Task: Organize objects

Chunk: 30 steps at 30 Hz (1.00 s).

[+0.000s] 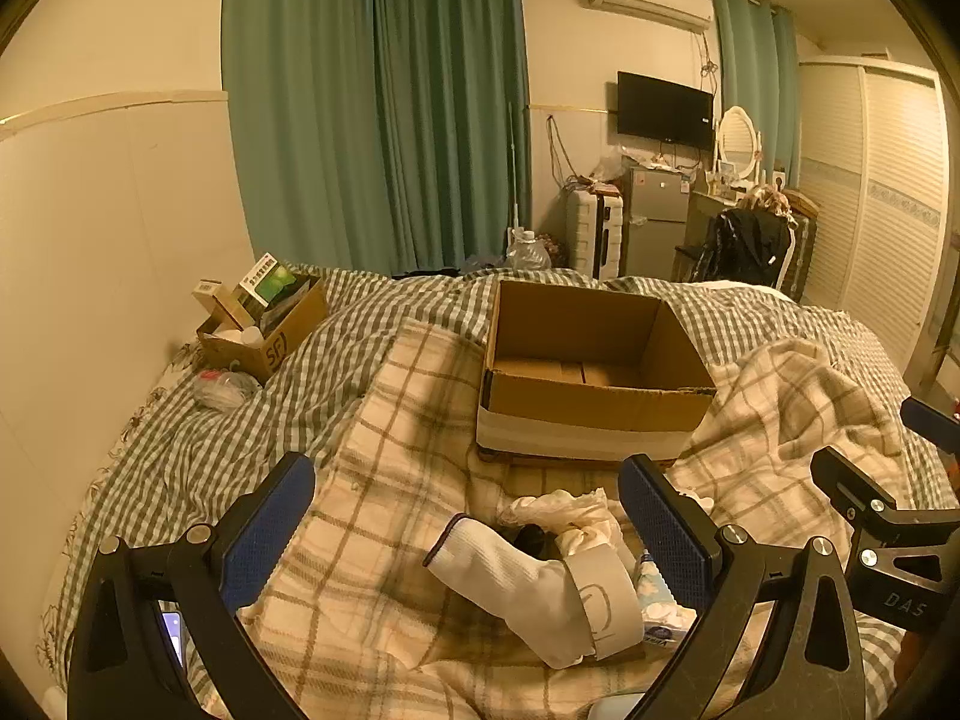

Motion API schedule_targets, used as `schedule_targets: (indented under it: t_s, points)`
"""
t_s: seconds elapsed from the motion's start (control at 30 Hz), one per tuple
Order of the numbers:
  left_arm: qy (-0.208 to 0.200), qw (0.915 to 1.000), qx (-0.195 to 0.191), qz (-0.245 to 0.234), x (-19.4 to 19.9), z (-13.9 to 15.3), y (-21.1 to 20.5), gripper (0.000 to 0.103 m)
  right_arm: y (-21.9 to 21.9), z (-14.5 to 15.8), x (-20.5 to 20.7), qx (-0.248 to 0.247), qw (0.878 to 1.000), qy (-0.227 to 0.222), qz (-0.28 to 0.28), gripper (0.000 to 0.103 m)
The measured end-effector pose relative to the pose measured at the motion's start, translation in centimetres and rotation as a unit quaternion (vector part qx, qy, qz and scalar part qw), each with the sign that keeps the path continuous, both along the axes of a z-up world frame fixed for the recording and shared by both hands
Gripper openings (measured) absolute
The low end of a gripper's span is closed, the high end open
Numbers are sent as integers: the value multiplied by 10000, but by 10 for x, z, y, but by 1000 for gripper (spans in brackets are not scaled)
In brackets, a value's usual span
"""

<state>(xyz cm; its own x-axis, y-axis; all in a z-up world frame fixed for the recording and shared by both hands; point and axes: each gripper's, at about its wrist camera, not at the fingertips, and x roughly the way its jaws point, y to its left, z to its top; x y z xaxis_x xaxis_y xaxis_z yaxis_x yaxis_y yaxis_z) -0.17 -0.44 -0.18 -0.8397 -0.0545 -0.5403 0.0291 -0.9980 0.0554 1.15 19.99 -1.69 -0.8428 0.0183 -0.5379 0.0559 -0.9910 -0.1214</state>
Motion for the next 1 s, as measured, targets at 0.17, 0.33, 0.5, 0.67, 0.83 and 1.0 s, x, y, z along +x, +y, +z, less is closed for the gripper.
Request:
schedule_targets:
  t_s: [0.17,0.33,0.5,0.67,0.83,1.0]
  points:
    - [-28,10000,-12,10,-1,-1,1,103,0,-1,-1,-23,10000,-25,8,103]
    - [-26,10000,-11,5,-1,-2,0,103,-1,-1,-1,-32,10000,-29,16,103]
    - [-28,10000,-12,14,-1,-2,1,103,-1,-1,-1,-34,10000,-31,15,103]
    - [-24,10000,-9,5,0,-2,1,103,-1,-1,-1,-30,10000,-28,12,103]
    - [-23,10000,-11,5,0,-3,0,103,-1,-2,0,-41,10000,-38,16,103]
    - [-26,10000,-14,9,0,-3,1,103,-1,-2,0,-48,10000,-43,20,103]
